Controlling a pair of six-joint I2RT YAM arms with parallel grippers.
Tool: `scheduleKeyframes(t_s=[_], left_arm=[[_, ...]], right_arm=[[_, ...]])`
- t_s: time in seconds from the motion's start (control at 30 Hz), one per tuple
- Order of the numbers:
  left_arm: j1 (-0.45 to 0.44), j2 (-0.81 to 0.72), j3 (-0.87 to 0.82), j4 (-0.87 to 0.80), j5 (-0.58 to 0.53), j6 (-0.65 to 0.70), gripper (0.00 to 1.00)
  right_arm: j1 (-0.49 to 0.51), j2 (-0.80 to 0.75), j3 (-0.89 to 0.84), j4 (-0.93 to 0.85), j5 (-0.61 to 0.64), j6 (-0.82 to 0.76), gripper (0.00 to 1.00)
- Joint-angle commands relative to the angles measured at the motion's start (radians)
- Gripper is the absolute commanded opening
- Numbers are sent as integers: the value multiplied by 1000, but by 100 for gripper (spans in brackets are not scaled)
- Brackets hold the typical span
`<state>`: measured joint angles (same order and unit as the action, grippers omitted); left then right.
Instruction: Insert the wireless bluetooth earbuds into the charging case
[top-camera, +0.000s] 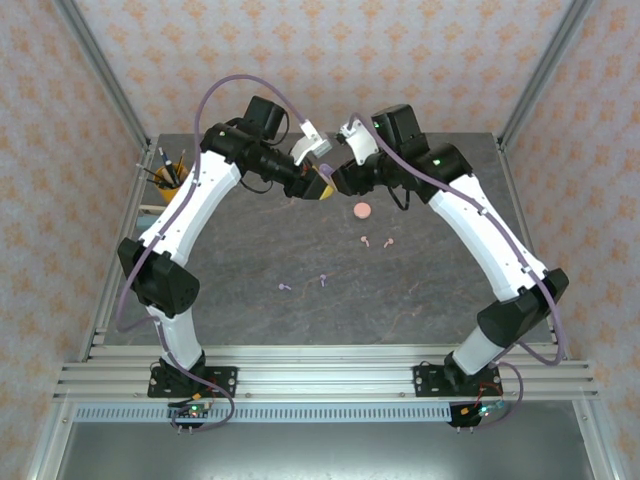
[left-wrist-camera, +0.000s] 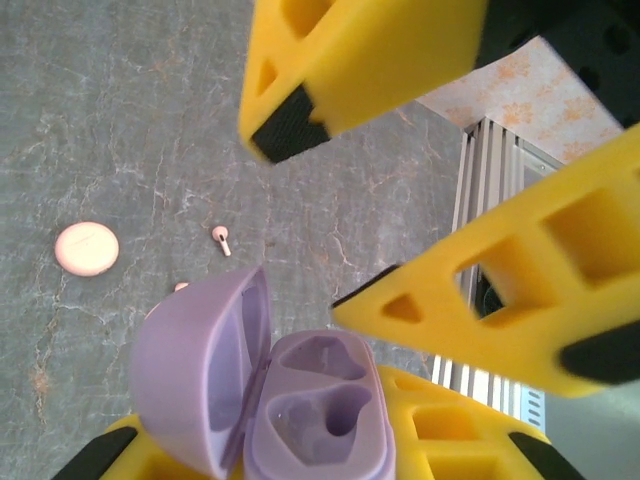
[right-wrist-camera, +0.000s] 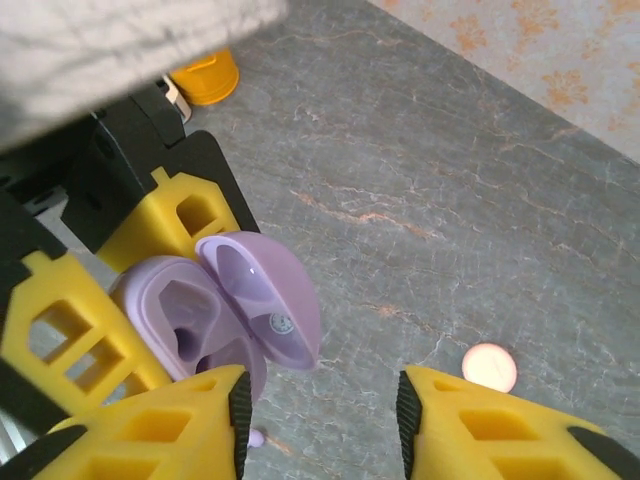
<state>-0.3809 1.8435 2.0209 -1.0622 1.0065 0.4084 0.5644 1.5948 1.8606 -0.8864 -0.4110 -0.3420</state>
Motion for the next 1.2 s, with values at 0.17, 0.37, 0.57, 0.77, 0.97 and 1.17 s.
scheduleKeyframes(t_s=[0.17,0.37,0.57,0.77,0.97,1.17], left_arm=[[38,-68,-94,111,-52,-41,0],[45,-140,-258,302,-253,-101,0],[43,-320,-555,636,-441,-119,0],[43,-444,-822,951,-479,-217,0],[43,-496,-1121,1388,-438,-321,0],[43,-498,-1325,1774,-419,-400,0]], right_arm=[[-60,-144,-60,20,63,78,54],[-81,-211,-163,43,102,206,55],[-83,-194,-298,85,77,415,55],[-60,-146,-480,169,29,631,54],[19,-40,-565,181,103,767,53],[44,19,-621,231,131,891,53]])
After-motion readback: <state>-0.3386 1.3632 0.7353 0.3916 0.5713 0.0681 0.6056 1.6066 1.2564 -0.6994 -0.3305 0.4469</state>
